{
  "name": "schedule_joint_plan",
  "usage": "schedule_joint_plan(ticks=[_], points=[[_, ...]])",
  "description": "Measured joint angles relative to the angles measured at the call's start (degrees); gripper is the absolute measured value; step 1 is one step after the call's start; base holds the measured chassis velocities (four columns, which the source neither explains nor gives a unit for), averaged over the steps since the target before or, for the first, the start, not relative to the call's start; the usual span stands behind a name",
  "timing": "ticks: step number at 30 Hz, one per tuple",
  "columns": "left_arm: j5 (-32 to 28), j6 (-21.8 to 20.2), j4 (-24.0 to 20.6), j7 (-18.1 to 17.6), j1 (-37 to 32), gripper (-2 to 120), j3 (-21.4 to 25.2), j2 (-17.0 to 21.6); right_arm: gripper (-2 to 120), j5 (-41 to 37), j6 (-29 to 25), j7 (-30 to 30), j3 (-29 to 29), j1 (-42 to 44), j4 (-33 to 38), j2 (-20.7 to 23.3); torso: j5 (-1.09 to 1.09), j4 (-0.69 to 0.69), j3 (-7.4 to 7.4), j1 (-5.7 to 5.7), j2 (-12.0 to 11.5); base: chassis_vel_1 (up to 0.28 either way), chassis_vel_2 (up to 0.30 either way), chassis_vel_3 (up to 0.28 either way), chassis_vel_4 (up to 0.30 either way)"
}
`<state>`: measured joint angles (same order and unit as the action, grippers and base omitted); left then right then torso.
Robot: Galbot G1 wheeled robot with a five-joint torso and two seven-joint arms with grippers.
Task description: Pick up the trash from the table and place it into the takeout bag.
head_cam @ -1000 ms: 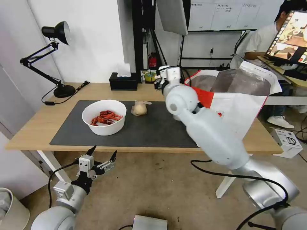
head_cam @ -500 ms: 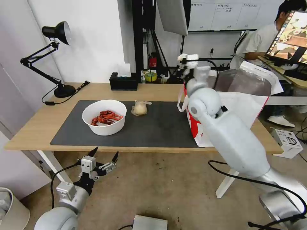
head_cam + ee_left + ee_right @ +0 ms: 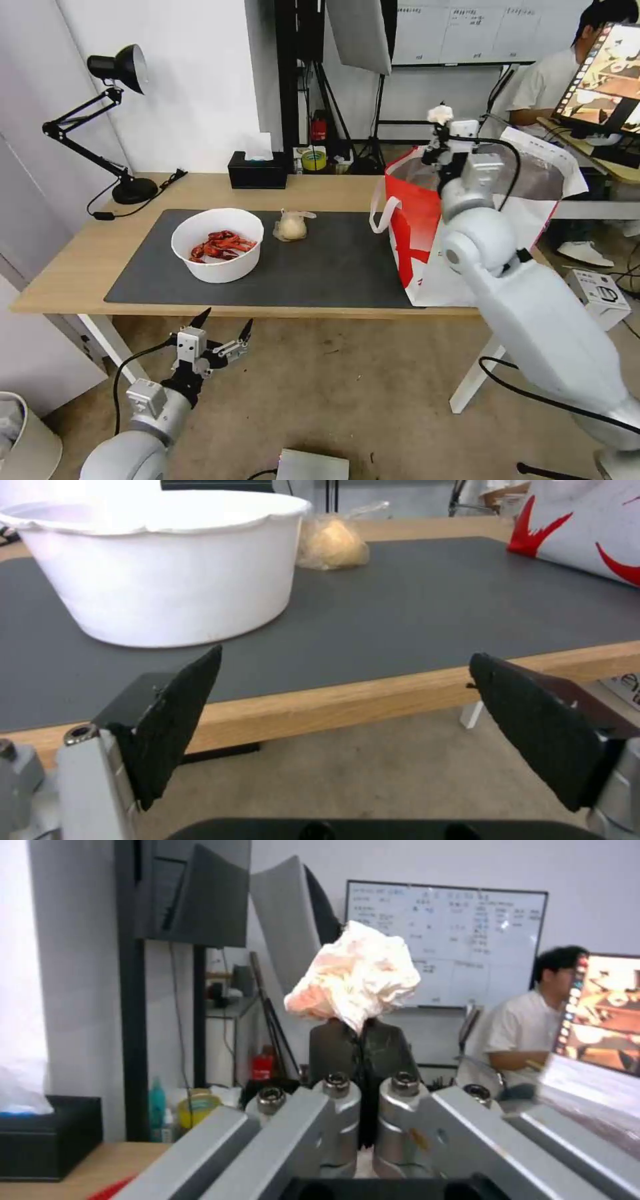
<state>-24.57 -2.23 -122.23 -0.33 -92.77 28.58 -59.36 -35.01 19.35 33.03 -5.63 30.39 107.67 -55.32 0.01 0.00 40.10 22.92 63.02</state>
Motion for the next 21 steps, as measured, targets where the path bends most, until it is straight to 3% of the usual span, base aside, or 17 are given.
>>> schedule_joint_plan(ticks=[7, 8, 9, 12, 21], points=[[0.07, -0.11, 0.13, -0.01, 0.72, 100, -0.88, 0.02, 2, -2.77, 2.48, 0.7, -2.55, 3.81, 1.53, 2.01, 0.0, 0.0, 0.0, 0.0, 0.0, 0.0, 0.0, 0.0, 0.0], [0.08, -0.16, 0.12, -0.01, 0.86, 100, -1.05, 0.0, 11, -3.19, 3.27, 0.65, -2.86, 4.1, 1.93, 2.36, -0.01, 0.0, 0.0, 0.0, 0.0, 0.0, 0.0, 0.0, 0.0], [0.08, -0.16, 0.12, -0.01, 0.86, 100, -1.05, 0.0, 11, -3.19, 3.27, 0.65, -2.86, 4.1, 1.93, 2.36, -0.01, 0.0, 0.0, 0.0, 0.0, 0.0, 0.0, 0.0, 0.0], [0.09, -0.17, -0.02, -0.02, 0.63, 100, -0.91, -0.06, 30, -3.53, 3.82, 0.73, -3.14, 3.74, 2.08, 3.0, -0.01, 0.0, 0.0, 0.0, 0.0, 0.0, 0.0, 0.0, 0.0], [0.1, -0.19, -0.48, -0.03, 0.59, 100, -0.68, -0.02, 58, -3.54, 4.97, 1.03, -3.09, 3.3, 1.98, 3.04, -0.01, 0.0, 0.0, 0.0, 0.0, 0.0, 0.0, 0.0, 0.0]])
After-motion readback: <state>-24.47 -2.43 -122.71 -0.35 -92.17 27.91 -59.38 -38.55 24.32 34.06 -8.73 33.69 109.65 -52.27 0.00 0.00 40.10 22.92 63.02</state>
